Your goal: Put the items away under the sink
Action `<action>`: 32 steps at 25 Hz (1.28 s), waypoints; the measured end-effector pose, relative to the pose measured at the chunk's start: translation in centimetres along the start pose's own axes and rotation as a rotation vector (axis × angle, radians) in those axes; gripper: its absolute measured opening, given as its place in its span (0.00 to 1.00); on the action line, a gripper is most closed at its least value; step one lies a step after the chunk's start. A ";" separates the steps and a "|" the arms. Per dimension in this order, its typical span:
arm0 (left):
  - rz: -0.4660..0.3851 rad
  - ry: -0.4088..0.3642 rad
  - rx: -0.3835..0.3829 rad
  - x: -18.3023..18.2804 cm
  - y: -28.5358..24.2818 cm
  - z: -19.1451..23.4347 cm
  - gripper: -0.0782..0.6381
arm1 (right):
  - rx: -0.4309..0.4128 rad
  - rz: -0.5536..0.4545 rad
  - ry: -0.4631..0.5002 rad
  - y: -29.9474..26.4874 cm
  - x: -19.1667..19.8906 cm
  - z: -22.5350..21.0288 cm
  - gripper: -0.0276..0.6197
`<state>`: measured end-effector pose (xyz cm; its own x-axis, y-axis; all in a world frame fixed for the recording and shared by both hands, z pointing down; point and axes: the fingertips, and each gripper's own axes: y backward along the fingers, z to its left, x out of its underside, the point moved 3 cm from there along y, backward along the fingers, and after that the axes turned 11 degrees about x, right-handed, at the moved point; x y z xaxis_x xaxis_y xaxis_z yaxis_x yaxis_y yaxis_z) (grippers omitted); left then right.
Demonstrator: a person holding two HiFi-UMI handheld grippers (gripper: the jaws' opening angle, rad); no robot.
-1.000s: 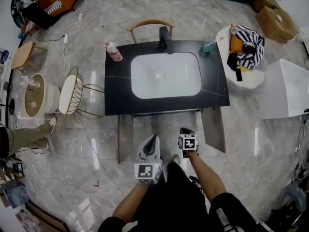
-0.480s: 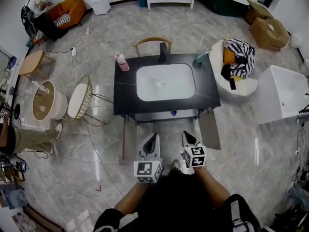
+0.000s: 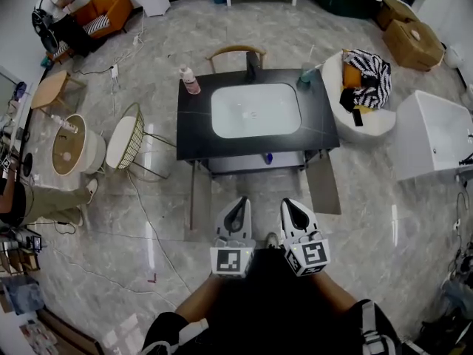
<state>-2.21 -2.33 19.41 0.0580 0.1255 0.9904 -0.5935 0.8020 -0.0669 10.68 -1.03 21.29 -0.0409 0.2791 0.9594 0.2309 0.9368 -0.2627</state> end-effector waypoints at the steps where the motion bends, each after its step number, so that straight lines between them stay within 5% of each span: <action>1: 0.003 0.019 -0.006 0.2 0.1 0.1 0.13 | -0.005 -0.010 0.004 0.2 -0.2 0.1 0.06; 5: 0.020 0.065 -0.034 1.0 0.6 0.8 0.13 | -0.004 -0.021 0.018 0.2 -0.3 -0.1 0.06; 32: -0.006 0.051 -0.002 0.4 -0.3 0.8 0.13 | 0.023 -0.014 -0.011 -0.1 -0.1 -0.6 0.06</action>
<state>-2.61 -2.97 19.96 0.1019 0.1504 0.9834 -0.5912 0.8041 -0.0617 11.28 -1.24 21.27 -0.0543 0.2680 0.9619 0.2083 0.9452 -0.2516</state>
